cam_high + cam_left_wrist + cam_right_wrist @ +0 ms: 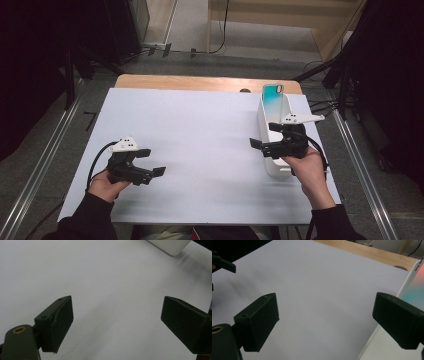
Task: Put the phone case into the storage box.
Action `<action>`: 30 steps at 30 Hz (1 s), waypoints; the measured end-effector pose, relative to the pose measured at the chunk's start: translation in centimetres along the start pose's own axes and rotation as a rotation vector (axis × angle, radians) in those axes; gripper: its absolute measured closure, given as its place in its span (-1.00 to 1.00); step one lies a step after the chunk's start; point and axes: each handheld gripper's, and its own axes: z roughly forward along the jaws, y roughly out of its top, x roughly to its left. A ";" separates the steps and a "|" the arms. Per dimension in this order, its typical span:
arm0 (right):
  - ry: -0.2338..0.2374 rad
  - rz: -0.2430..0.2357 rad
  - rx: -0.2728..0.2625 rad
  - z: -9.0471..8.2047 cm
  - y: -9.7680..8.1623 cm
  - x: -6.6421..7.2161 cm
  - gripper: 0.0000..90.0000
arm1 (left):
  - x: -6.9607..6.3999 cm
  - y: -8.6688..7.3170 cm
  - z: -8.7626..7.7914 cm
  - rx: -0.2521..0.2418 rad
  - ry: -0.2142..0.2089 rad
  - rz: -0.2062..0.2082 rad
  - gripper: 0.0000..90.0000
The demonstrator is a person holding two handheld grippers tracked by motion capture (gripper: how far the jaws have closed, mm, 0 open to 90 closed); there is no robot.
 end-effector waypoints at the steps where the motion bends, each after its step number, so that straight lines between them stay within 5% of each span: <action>1: 0.000 -0.004 0.002 -0.1 -0.2 0.1 -0.88 | 0.0 0.0 0.0 0.000 0.000 0.000 -0.76; 30: 0.084 -0.057 -0.031 -1.3 -4.5 2.1 -0.87 | 0.0 0.0 0.0 -0.005 -0.021 0.008 -0.76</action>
